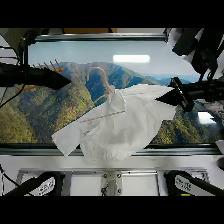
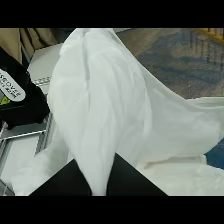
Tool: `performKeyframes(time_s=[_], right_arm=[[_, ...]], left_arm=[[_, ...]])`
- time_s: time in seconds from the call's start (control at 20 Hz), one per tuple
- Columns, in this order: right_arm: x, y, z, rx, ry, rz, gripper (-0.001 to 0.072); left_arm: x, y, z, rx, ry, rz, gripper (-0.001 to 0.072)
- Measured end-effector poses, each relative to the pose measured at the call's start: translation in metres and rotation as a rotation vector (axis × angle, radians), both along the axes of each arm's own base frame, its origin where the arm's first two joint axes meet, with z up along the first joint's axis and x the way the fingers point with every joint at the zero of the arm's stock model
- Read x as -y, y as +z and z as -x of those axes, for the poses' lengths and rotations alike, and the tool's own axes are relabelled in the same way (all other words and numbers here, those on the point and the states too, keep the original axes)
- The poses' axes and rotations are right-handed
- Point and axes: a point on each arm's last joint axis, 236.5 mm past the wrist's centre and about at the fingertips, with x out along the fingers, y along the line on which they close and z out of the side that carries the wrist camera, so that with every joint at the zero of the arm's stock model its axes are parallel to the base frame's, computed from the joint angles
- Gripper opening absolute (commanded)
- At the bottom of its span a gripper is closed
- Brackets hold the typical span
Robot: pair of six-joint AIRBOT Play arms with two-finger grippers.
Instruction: Fold the clothes and pants, and hang the long-sleeved shirts on hangers.
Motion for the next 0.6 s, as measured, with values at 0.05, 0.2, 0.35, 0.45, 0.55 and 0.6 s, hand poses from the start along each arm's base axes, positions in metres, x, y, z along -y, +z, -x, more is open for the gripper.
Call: performKeyframes(time_s=[0.05, 0.2, 0.35, 0.45, 0.55, 0.6], right_arm=[[0.000, 0.005, 0.004, 0.009, -0.005, 0.005, 0.0005], [-0.002, 0.018, 0.016, 0.029, -0.015, 0.019, 0.0005], [-0.003, 0.027, 0.025, 0.019, -0.026, 0.029, 0.0006], [-0.004, 0.031, 0.029, 0.016, -0.030, 0.034, 0.0005], [-0.005, 0.034, 0.033, 0.015, -0.032, 0.037, 0.0006], [-0.006, 0.036, 0.034, 0.016, -0.033, 0.039, 0.0006]], left_arm=[[0.005, -0.006, -0.004, -0.036, 0.021, 0.021, 0.0409], [0.032, -0.031, -0.008, -0.152, 0.028, 0.063, 0.0409], [0.064, -0.051, -0.009, -0.232, -0.001, 0.094, 0.0409], [0.080, -0.058, -0.010, -0.256, -0.013, 0.122, 0.0409], [0.092, -0.064, -0.013, -0.271, -0.018, 0.137, 0.0409], [0.098, -0.067, -0.013, -0.280, -0.023, 0.145, 0.0408]])
